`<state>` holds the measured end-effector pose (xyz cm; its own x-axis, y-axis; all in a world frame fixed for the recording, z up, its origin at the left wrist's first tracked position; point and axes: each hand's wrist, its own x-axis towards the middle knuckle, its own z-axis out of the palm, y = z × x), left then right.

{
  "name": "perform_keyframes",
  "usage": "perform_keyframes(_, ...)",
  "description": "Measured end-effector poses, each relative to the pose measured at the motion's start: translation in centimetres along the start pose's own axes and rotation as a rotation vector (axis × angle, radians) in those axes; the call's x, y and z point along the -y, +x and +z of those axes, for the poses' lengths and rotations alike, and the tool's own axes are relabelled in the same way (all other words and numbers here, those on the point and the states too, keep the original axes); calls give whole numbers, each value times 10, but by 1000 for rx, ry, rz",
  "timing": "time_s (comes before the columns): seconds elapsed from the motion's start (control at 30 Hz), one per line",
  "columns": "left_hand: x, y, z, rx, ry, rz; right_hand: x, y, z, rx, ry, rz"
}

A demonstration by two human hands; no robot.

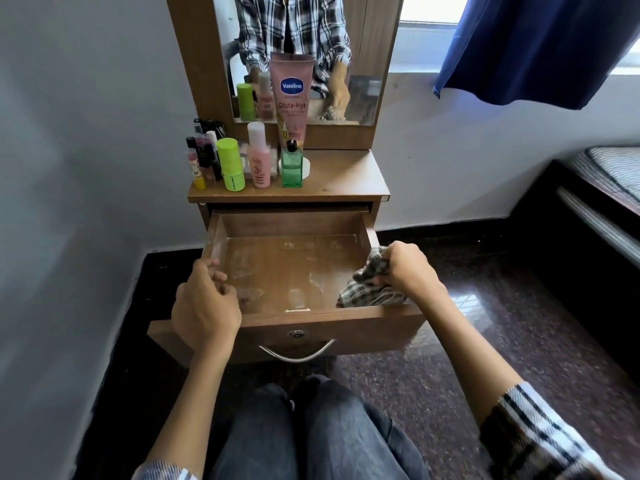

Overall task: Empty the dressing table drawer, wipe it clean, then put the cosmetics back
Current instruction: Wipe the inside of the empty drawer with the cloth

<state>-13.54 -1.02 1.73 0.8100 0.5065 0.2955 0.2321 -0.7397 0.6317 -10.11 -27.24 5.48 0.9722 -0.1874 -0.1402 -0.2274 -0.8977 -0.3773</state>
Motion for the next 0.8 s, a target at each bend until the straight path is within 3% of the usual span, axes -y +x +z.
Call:
perform_keyframes(0.33,-1,0,-3,41,-11,-14,-3,-22,-13,107,29,114)
perform_keyframes(0.57,0,1,-1,39,10,1,18,-6,1,-86,20,146)
perform_keyframes(0.8,4,3,2,36,6,19,35,75,4,-178,115,104)
